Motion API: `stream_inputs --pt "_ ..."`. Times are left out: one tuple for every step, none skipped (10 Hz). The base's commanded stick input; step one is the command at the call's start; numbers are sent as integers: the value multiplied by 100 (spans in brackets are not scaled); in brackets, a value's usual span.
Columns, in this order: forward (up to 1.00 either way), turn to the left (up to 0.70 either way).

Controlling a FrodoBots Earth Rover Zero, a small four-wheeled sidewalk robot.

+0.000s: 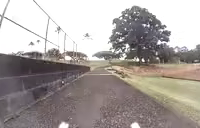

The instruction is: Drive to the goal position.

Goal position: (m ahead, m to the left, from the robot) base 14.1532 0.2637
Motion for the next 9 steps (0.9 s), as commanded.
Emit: stream_inputs --pt "85 27" --pt "85 0" --pt "85 0" --pt "85 0" --pt "85 0" --pt "85 0" --pt "85 0" --pt "85 0" --pt "85 0"
